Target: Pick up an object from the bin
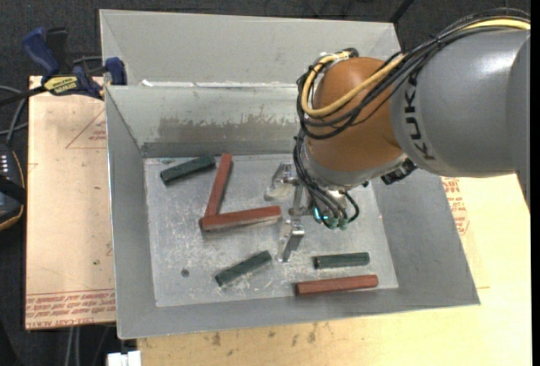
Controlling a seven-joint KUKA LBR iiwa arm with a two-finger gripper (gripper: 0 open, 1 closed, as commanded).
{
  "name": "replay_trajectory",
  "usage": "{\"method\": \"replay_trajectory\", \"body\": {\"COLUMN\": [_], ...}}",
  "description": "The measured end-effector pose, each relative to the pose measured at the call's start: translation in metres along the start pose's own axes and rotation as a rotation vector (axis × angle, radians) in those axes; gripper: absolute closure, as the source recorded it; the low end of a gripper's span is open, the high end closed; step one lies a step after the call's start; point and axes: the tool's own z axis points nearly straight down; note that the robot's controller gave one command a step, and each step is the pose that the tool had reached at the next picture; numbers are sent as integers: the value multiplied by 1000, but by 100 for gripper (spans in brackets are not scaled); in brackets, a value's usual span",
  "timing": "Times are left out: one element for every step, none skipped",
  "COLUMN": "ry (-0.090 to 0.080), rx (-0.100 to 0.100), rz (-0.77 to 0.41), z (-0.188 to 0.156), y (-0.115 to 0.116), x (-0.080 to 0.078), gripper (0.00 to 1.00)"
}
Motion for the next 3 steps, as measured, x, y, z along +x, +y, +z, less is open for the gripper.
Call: {"method": "replay_trajectory", "body": {"ry": [-5, -3, -28], "rx": [0, 0, -2], "rz": [1, 2, -51], "z": [-3, -51, -54], "y": [0, 1, 4], "x": [-1, -9, -24], "gripper": [0, 0, 0]}}
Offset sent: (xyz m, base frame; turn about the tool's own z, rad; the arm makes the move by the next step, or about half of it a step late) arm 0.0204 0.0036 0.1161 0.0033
